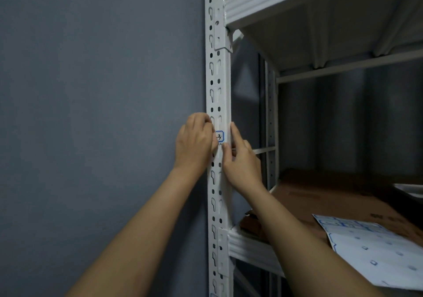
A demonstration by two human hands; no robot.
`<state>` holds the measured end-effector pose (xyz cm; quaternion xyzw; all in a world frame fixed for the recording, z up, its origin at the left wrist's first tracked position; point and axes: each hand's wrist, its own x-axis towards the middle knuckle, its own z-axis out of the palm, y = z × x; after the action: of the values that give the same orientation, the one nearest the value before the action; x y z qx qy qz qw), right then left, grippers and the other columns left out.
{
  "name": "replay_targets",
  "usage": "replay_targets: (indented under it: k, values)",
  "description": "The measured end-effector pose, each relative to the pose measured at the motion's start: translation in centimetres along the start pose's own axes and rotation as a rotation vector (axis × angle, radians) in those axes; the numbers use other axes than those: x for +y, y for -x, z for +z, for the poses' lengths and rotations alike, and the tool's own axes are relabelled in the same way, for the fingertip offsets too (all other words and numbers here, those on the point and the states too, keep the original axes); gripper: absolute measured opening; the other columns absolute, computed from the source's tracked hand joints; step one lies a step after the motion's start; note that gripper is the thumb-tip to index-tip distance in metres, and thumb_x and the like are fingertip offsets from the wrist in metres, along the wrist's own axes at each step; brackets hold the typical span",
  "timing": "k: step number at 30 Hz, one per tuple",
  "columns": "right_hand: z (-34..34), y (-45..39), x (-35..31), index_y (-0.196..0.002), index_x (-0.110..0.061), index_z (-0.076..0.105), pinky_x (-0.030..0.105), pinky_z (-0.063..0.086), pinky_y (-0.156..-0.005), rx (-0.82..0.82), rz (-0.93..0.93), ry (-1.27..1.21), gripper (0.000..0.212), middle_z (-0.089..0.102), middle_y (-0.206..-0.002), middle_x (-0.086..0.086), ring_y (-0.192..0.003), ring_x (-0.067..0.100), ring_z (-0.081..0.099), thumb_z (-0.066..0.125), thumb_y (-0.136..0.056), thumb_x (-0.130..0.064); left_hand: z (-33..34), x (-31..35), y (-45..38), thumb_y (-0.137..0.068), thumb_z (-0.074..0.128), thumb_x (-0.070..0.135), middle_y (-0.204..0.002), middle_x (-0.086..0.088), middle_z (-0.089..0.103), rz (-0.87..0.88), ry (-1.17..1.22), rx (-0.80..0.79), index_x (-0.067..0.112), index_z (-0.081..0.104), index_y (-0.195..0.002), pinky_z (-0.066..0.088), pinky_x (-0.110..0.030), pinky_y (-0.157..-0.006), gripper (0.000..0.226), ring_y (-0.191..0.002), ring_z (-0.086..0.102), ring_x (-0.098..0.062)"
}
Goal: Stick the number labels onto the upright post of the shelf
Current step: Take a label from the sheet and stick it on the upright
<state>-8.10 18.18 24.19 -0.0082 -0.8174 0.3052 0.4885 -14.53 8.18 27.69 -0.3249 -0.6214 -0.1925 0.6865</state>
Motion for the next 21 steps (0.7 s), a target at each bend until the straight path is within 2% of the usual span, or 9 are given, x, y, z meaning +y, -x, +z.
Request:
replay_targets:
  k: [9,14,21]
  values:
    - [-0.2,0.3,-0.5,-0.151,-0.041,0.016,0.041,0.048,-0.089,-0.010,0.030,-0.008,0.054,0.051,-0.126,0.005,-0.103,0.028,0.059,0.037,-0.101,-0.036,-0.1,-0.3,0.6,-0.081,0.044,0.022,-0.093,-0.011,0.060,-0.064,0.088,-0.051,0.005,0.059,-0.077,0.048,-0.033,-0.059,0.024,-0.088,0.044,-0.019]
    - [-0.2,0.3,-0.5,-0.151,-0.040,0.016,0.038,0.048,-0.088,0.003,0.029,-0.002,0.054,0.052,-0.124,0.006,-0.104,0.027,0.058,0.037,-0.102,-0.035,-0.6,0.3,1.1,-0.082,0.065,0.011,-0.100,-0.013,0.058,-0.189,0.189,-0.110,0.003,0.062,-0.082,0.048,-0.038,-0.064,0.008,-0.089,0.055,-0.032]
    - [0.0,0.3,-0.3,-0.151,-0.041,0.017,0.040,0.047,-0.091,0.012,0.034,-0.020,0.055,0.054,-0.123,0.007,-0.105,0.030,0.058,0.039,-0.101,-0.035,-1.5,-0.4,1.5,-0.087,0.065,0.019,-0.105,-0.009,0.054,-0.292,0.205,-0.086,0.009,0.067,-0.092,0.040,-0.032,-0.072,0.012,-0.096,0.050,-0.028]
